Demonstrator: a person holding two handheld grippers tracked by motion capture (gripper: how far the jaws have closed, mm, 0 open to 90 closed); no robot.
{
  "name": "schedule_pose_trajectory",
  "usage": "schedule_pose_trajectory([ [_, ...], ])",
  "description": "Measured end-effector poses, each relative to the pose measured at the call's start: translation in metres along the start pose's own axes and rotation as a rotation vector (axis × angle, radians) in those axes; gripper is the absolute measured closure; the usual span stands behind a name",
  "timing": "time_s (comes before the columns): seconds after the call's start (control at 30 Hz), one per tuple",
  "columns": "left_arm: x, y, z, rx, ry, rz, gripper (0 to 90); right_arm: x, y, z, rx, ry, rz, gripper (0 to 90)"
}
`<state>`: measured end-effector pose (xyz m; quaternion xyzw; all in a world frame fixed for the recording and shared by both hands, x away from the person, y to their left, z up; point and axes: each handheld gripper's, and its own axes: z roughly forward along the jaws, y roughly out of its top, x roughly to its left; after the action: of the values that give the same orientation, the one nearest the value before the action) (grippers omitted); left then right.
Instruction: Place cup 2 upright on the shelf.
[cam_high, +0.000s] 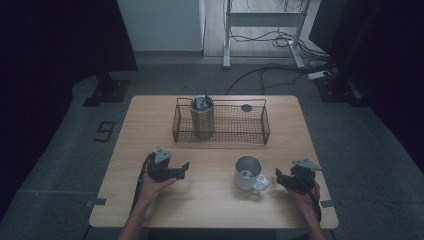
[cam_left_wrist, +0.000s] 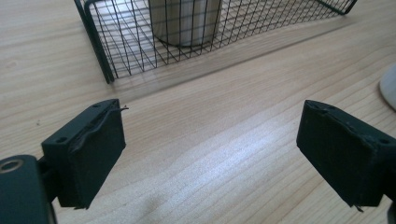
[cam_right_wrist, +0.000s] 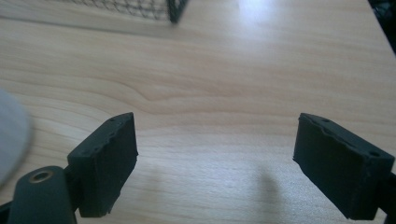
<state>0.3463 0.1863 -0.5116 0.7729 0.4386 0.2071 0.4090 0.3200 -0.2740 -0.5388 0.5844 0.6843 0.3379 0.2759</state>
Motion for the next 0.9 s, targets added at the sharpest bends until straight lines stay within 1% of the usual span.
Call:
schedule_pose_trajectory([
  [0.07, -0.001, -0.003, 0.001, 0.005, 0.003, 0.005, 7.8, 0.003, 0.003, -0.008, -0.027, 0.024, 0.003, 13.3],
  [0.13, 0.0, -0.004, 0.0, 0.004, -0.002, 0.002, 7.8, 0.004, 0.006, -0.012, -0.039, 0.032, 0.004, 13.3],
  [0.17, 0.0, -0.004, 0.0, 0.004, -0.002, 0.002, 7.9, 0.004, 0.006, -0.012, -0.039, 0.032, 0.004, 13.3],
  [0.2, 0.0, -0.005, 0.0, 0.006, -0.002, 0.002, 7.8, 0.007, 0.009, -0.016, -0.057, 0.041, 0.004, 13.3],
  [0.27, 0.001, -0.006, -0.001, 0.006, 0.0, -0.002, 7.8, 0.008, 0.011, -0.019, -0.064, 0.045, 0.003, 13.3],
  [0.33, 0.003, -0.007, -0.002, 0.009, 0.002, -0.002, 7.8, 0.011, 0.014, -0.024, -0.079, 0.065, 0.006, 13.3],
  [0.37, 0.004, -0.009, -0.003, 0.007, 0.001, -0.017, 7.9, 0.014, 0.016, -0.028, -0.088, 0.079, 0.005, 13.3],
  [0.43, 0.005, -0.01, -0.003, 0.009, 0.0, -0.024, 7.8, 0.015, 0.017, -0.03, -0.094, 0.085, 0.005, 13.3],
  [0.47, 0.006, -0.011, -0.003, 0.019, 0.009, -0.025, 7.9, 0.019, 0.019, -0.035, -0.111, 0.097, 0.002, 13.3],
  [0.5, 0.007, -0.011, -0.003, 0.023, 0.013, -0.029, 7.8, 0.02, 0.021, -0.037, -0.117, 0.104, 0.001, 13.3],
  [0.53, 0.008, -0.011, -0.003, 0.021, 0.015, -0.039, 7.9, 0.022, 0.022, -0.04, -0.123, 0.114, 0.002, 13.3],
  [0.57, 0.008, -0.011, -0.003, 0.021, 0.015, -0.039, 7.9, 0.022, 0.022, -0.04, -0.123, 0.114, 0.002, 13.3],
  [0.6, 0.008, -0.011, -0.005, 0.02, 0.015, -0.045, 7.9, 0.025, 0.026, -0.046, -0.138, 0.134, 0.002, 13.3],
  [0.7, 0.008, -0.011, -0.006, 0.02, 0.013, -0.046, 7.8, 0.03, 0.031, -0.051, -0.152, 0.146, -0.005, 13.3],
  [0.73, 0.008, -0.01, -0.006, 0.021, 0.011, -0.049, 7.9, 0.034, 0.037, -0.057, -0.174, 0.16, -0.005, 13.4],
  [0.77, 0.008, -0.01, -0.006, 0.021, 0.011, -0.049, 7.9, 0.034, 0.037, -0.057, -0.174, 0.16, -0.005, 13.4],
  [0.83, 0.008, -0.01, -0.006, 0.018, 0.006, -0.054, 7.9, 0.037, 0.042, -0.061, -0.189, 0.179, 0.002, 13.5],
  [0.87, 0.009, -0.01, -0.006, 0.017, 0.005, -0.055, 8.0, 0.039, 0.044, -0.062, -0.196, 0.178, 0.002, 13.6],
  [0.9, 0.009, -0.009, -0.007, 0.015, 0.003, -0.056, 8.0, 0.042, 0.046, -0.062, -0.198, 0.187, -0.003, 13.5],
])
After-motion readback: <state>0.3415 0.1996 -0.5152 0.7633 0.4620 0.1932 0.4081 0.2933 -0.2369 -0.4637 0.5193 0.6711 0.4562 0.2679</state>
